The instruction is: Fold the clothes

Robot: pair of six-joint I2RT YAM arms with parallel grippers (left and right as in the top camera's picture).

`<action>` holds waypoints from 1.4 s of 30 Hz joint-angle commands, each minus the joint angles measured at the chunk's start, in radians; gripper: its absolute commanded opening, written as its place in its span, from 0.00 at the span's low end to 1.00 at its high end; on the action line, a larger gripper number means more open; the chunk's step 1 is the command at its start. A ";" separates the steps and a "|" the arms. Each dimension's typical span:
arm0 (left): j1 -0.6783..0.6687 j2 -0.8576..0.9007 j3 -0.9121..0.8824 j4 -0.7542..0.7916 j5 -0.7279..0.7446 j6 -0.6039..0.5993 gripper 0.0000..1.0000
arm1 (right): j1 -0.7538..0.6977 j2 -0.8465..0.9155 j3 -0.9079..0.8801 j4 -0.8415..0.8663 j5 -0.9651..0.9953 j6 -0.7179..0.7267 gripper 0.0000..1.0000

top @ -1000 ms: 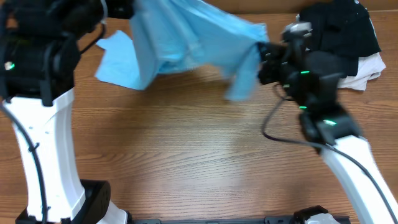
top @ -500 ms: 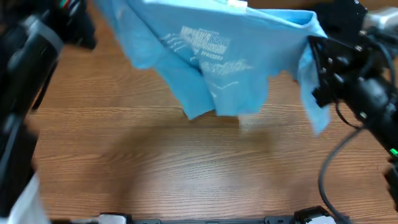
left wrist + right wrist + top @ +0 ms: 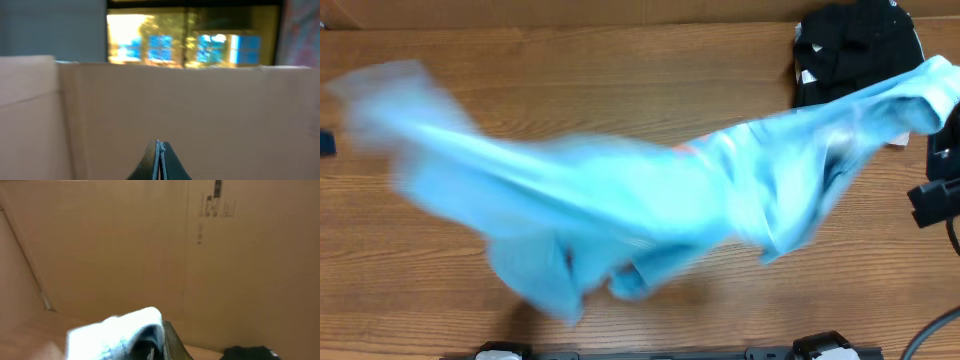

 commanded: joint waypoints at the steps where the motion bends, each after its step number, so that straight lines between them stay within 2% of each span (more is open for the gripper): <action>1: 0.005 0.030 0.006 0.038 -0.170 0.043 0.04 | -0.006 0.002 0.021 0.003 0.125 -0.005 0.04; 6: 0.003 0.083 0.006 0.034 -0.141 0.045 0.04 | -0.006 0.029 0.020 -0.032 0.120 -0.004 0.04; 11: 0.003 0.166 0.006 -0.100 0.053 0.045 0.04 | -0.006 0.112 0.020 -0.083 0.078 -0.004 0.04; 14: 0.003 0.228 0.006 -0.148 0.122 0.044 0.04 | -0.006 0.173 0.020 -0.098 0.021 -0.004 0.04; 19: 0.005 0.311 0.006 -0.149 0.074 0.038 0.06 | 0.004 0.335 0.020 -0.100 -0.149 -0.004 0.04; 24: 0.040 0.340 0.006 -0.111 0.008 0.038 0.08 | 0.072 0.543 0.020 -0.065 -0.270 -0.003 0.04; 28: 0.109 0.340 0.006 -0.069 0.008 0.037 0.09 | 0.156 0.712 0.020 0.020 -0.327 0.019 0.04; 34: 0.219 0.340 0.006 -0.030 0.017 0.008 0.10 | 0.292 0.932 0.020 0.237 -0.432 0.146 0.04; 42: 0.277 0.344 0.006 -0.021 0.068 0.003 0.09 | 0.533 1.114 0.019 0.520 -0.470 0.276 0.04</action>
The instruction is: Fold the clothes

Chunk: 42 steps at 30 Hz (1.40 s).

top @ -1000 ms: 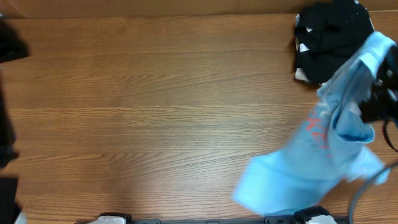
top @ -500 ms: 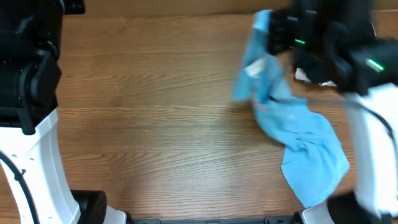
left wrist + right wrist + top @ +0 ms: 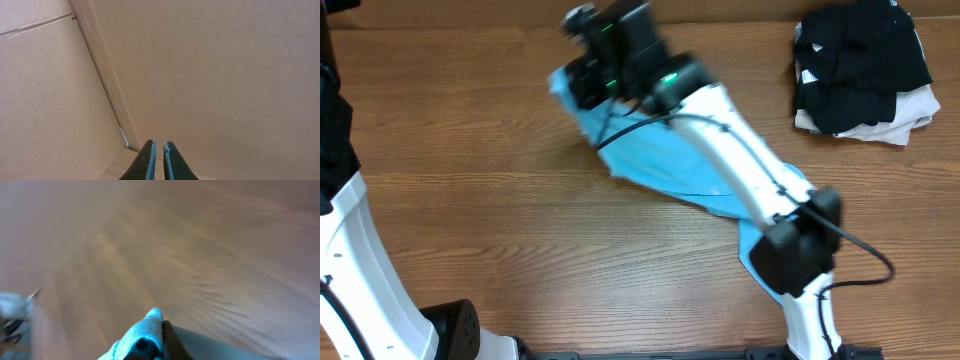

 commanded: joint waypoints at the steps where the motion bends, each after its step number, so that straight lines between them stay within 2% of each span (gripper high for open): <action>1: 0.010 -0.013 0.011 0.004 0.026 -0.011 0.09 | 0.116 0.035 0.016 0.085 -0.045 0.090 0.04; 2: 0.011 -0.011 0.011 0.001 0.026 -0.011 0.09 | 0.140 0.044 0.016 0.102 -0.045 0.097 0.04; 3: 0.011 -0.009 0.011 -0.003 0.026 -0.011 0.09 | 0.163 0.052 0.016 0.114 -0.044 0.097 0.13; 4: 0.011 -0.006 0.011 -0.007 0.026 -0.011 0.09 | 0.184 0.054 0.016 0.117 -0.026 0.097 0.27; 5: 0.011 -0.005 0.011 -0.012 0.026 -0.011 0.09 | 0.199 0.054 0.016 0.113 0.004 0.096 0.49; 8: 0.011 0.005 0.011 -0.023 0.027 -0.011 0.09 | 0.216 0.040 0.016 0.089 0.079 0.095 0.68; 11: 0.011 0.014 0.011 -0.035 0.071 -0.011 0.09 | 0.179 0.003 0.016 0.038 0.103 0.097 0.95; 12: 0.011 0.017 0.011 -0.044 0.101 -0.010 0.09 | 0.157 -0.013 0.016 0.016 0.103 0.100 0.99; 16: 0.006 0.037 0.011 -0.090 0.206 -0.010 0.11 | 0.027 -0.078 0.016 -0.100 0.137 0.154 1.00; 21: -0.050 0.103 0.011 -0.221 0.325 -0.010 0.15 | -0.206 -0.129 0.016 -0.271 0.139 0.196 1.00; 24: -0.132 0.168 0.011 -0.319 0.340 0.082 0.24 | -0.347 -0.129 0.016 -0.346 0.128 0.233 1.00; 29: -0.301 0.315 0.011 -0.476 0.318 0.214 0.38 | -0.524 -0.127 0.016 -0.441 0.124 0.195 1.00; 32: -0.365 0.428 0.011 -0.550 0.304 0.220 0.45 | -0.583 -0.127 0.016 -0.478 0.126 0.151 1.00; 35: -0.400 0.553 0.011 -0.624 0.321 0.230 0.46 | -0.621 -0.126 0.016 -0.522 0.130 0.113 1.00; 39: -0.423 0.696 0.011 -0.705 0.417 0.301 0.47 | -0.649 -0.126 0.014 -0.552 0.143 0.090 1.00; 42: -0.434 0.773 0.011 -0.734 0.419 0.304 0.48 | -0.658 -0.126 0.014 -0.566 0.147 0.086 1.00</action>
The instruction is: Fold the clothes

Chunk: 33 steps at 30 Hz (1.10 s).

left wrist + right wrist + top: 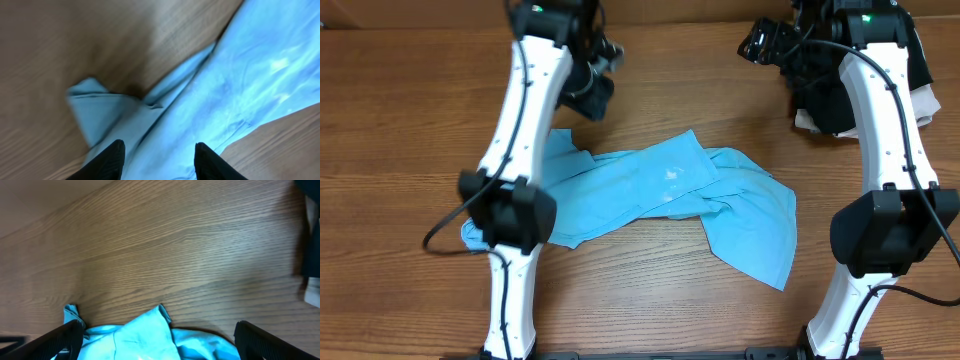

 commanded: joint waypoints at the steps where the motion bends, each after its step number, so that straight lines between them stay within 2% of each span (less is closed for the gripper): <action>1: -0.013 0.061 0.009 -0.019 0.050 0.050 0.48 | -0.013 -0.032 0.011 -0.007 0.010 -0.038 1.00; 7: -0.013 0.095 -0.008 -0.022 0.043 0.020 0.51 | -0.013 -0.032 0.007 -0.014 0.010 -0.058 1.00; 13: -0.013 0.095 -0.108 -0.006 -0.076 -0.016 0.52 | -0.012 -0.032 0.005 -0.009 0.010 -0.058 1.00; 18: -0.013 0.095 -0.201 0.058 -0.135 -0.106 0.51 | -0.012 -0.032 0.005 -0.010 0.010 -0.058 1.00; 23: -0.013 0.095 -0.222 0.087 -0.144 -0.187 0.54 | -0.012 -0.031 0.005 -0.011 0.010 -0.058 1.00; 27: -0.014 0.095 -0.223 0.092 -0.140 -0.189 0.60 | -0.013 -0.031 0.005 -0.011 0.010 -0.058 1.00; 33: -0.029 0.095 -0.251 0.099 -0.141 -0.167 0.61 | -0.012 -0.031 0.005 -0.011 0.010 -0.058 1.00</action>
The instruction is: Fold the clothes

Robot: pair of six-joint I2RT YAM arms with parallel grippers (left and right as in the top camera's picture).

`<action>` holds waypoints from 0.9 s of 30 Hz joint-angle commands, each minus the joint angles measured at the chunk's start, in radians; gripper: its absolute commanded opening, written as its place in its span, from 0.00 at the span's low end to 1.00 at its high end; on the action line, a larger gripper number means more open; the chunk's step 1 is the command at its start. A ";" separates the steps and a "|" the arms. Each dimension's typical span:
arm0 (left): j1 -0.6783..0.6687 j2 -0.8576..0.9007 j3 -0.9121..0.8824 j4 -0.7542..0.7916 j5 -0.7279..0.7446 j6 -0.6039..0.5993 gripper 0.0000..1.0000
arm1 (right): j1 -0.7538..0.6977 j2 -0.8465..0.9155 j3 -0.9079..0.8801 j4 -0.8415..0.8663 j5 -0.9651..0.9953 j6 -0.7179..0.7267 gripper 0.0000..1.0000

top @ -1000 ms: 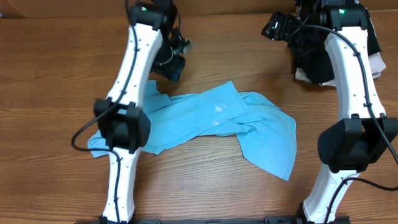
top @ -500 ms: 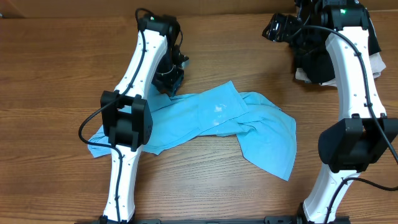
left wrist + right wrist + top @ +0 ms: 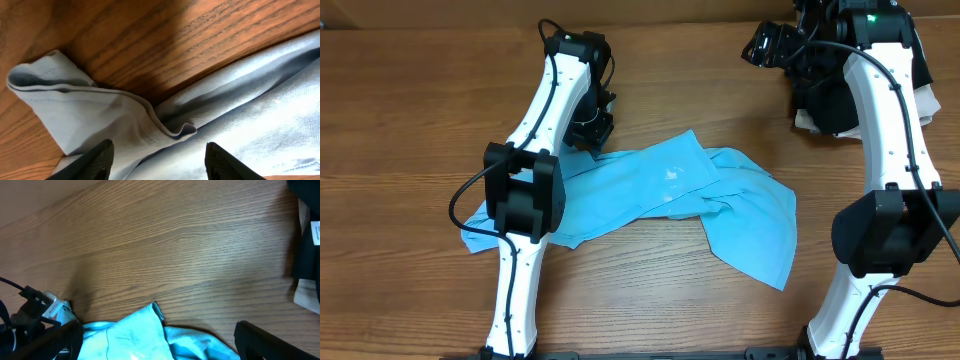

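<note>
A light blue garment (image 3: 660, 200) lies crumpled across the middle of the wooden table (image 3: 420, 120), with one flap spread toward the front right. My left gripper (image 3: 591, 128) is open just above the garment's back left edge. In the left wrist view its fingers (image 3: 95, 161) straddle a rolled blue hem (image 3: 100, 107), touching nothing. My right gripper (image 3: 761, 46) is open and empty, high over the back right of the table. From there it sees the blue garment (image 3: 145, 335) below.
A pile of black and white clothes (image 3: 825, 95) sits at the back right, partly behind my right arm, and shows as black cloth (image 3: 306, 230) in the right wrist view. A cardboard wall runs along the back edge. Both arm bases stand at the front edge.
My left gripper has come down and slightly nearer, from above the bare wood to just over the garment's back left hem. The right gripper and the garment have hardly changed.
At first the blue garment was stretched in the air between both shut grippers. Then my right gripper held it low at the back left while the left was away, empty. Later it lay on the table with both grippers open. Now the left hovers at its hem.
</note>
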 commanded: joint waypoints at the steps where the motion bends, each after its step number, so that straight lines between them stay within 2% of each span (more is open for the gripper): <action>1: -0.024 -0.008 -0.042 0.006 -0.011 -0.008 0.61 | -0.002 -0.031 0.005 0.004 0.010 -0.008 1.00; 4: -0.023 -0.008 -0.104 0.038 -0.033 0.005 0.59 | -0.002 -0.031 0.005 0.003 0.010 -0.008 1.00; 14: -0.025 -0.009 -0.152 0.067 -0.064 0.003 0.32 | -0.002 -0.031 0.005 0.013 0.010 -0.008 1.00; 24: -0.018 -0.009 -0.053 -0.002 -0.145 -0.086 0.20 | -0.002 -0.031 0.005 0.030 0.010 -0.008 1.00; 26: -0.018 -0.009 -0.015 -0.021 -0.145 -0.092 0.12 | -0.002 -0.031 0.005 0.030 0.010 -0.008 1.00; 27: -0.017 -0.009 0.009 -0.031 -0.145 -0.093 0.04 | -0.002 -0.031 0.005 0.030 0.010 -0.008 1.00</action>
